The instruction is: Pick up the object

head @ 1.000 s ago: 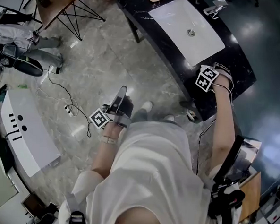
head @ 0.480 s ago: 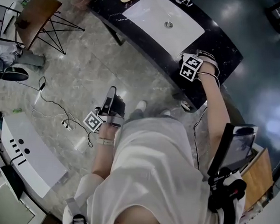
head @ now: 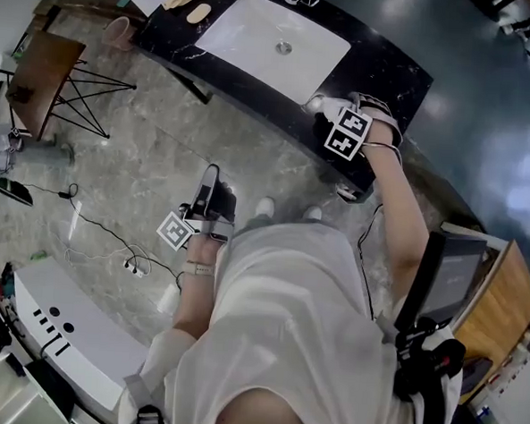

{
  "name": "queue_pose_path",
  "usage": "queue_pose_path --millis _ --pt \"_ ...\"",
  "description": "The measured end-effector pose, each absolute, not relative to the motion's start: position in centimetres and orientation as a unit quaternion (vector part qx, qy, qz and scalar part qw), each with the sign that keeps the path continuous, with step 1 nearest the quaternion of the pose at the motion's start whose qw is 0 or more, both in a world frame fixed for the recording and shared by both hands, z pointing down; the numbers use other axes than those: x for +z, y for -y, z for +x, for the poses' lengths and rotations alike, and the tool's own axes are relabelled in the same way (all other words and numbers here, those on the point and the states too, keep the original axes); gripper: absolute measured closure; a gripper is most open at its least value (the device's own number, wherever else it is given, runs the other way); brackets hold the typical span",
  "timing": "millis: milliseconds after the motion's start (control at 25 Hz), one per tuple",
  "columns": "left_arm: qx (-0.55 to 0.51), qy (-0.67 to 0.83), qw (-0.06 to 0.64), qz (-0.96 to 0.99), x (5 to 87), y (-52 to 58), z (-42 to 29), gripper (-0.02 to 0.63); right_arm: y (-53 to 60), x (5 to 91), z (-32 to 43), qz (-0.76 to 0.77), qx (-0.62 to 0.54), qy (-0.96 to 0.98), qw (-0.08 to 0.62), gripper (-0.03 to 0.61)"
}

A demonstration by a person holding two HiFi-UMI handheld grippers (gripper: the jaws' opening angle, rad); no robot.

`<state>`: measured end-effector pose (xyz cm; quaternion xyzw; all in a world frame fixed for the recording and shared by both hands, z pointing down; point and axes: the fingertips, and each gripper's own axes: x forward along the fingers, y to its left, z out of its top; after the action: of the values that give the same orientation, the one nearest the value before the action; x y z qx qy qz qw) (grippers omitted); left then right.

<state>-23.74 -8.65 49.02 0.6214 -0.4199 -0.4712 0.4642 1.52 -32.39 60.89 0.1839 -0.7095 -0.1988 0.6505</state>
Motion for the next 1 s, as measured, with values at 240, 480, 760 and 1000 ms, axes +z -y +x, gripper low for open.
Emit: queue_pose_path --millis 240,480,760,1000 --pt "-0.45 0.385 0.485 0.643 48.9 10.4 -21.6 0.606 29.7 57.0 2.0 0.238 -0.13 0.775 0.571 0.367" --pt "-0.42 0.344 0.506 0.671 48.4 12.5 -18.0 0.606 26.9 52.5 3.1 0.291 -0.05 0.84 0.456 0.368" --pt "-0.368 0.286 0.529 0.709 47.9 14.2 -12.0 0.606 23.8 47.4 5.9 0.34 0.061 0.894 0.286 0.368" --pt "-0.324 0.241 0.543 0.736 47.2 15.3 -7.5 0.606 21.5 42.9 8.7 0.363 0.177 0.91 0.094 0.368"
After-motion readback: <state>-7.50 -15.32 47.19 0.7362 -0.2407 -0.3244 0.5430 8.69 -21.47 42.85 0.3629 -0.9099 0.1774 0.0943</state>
